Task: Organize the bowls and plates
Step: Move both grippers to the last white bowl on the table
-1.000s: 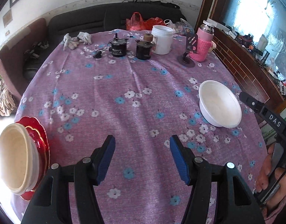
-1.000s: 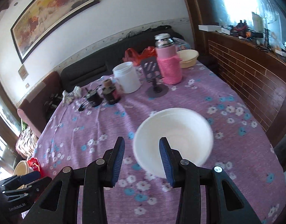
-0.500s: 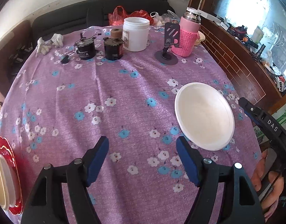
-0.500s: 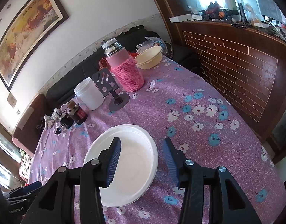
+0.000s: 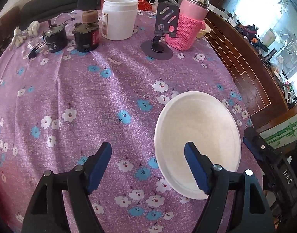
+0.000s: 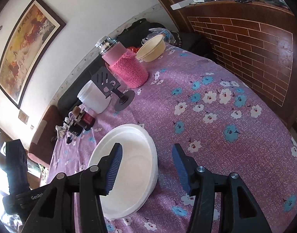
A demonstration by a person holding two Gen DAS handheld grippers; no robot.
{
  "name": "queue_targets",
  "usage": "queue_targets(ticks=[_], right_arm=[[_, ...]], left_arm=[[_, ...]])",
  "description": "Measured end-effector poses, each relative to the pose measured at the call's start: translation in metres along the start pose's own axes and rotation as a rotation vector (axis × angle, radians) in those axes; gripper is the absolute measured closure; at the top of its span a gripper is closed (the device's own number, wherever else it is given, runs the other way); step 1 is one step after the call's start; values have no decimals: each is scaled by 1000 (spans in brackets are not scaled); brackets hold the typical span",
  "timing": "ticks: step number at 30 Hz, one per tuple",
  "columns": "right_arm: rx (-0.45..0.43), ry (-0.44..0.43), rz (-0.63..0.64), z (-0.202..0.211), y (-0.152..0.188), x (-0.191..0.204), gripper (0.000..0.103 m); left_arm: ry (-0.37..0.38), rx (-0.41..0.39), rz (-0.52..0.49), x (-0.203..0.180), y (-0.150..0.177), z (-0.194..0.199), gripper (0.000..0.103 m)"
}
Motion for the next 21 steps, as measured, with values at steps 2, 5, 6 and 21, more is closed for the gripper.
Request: queue_targets(ticks=[2, 5, 6, 21], right_arm=[[13, -4, 0, -3, 2, 0, 46], [33, 7, -10, -8, 5, -2, 46], [43, 12, -12, -11, 7, -3, 46], [79, 21, -46, -30, 17, -8, 46]], left_arm=[[11, 3, 4, -3, -1, -4, 27], [35, 20, 9, -10, -2, -13, 27], [37, 22, 8, -12, -2, -15, 27], [7, -24, -8, -3, -5, -22, 50]])
Point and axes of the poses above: each gripper's, at about its wrist camera, not at the fingertips, and z roughly against the way its jaws point, x to its left, y to its underside, the point moved 8 cm from there along -z, roughly the way its jaws point, and after that the axes turned 1 degree about -y, right-handed, at the moved point
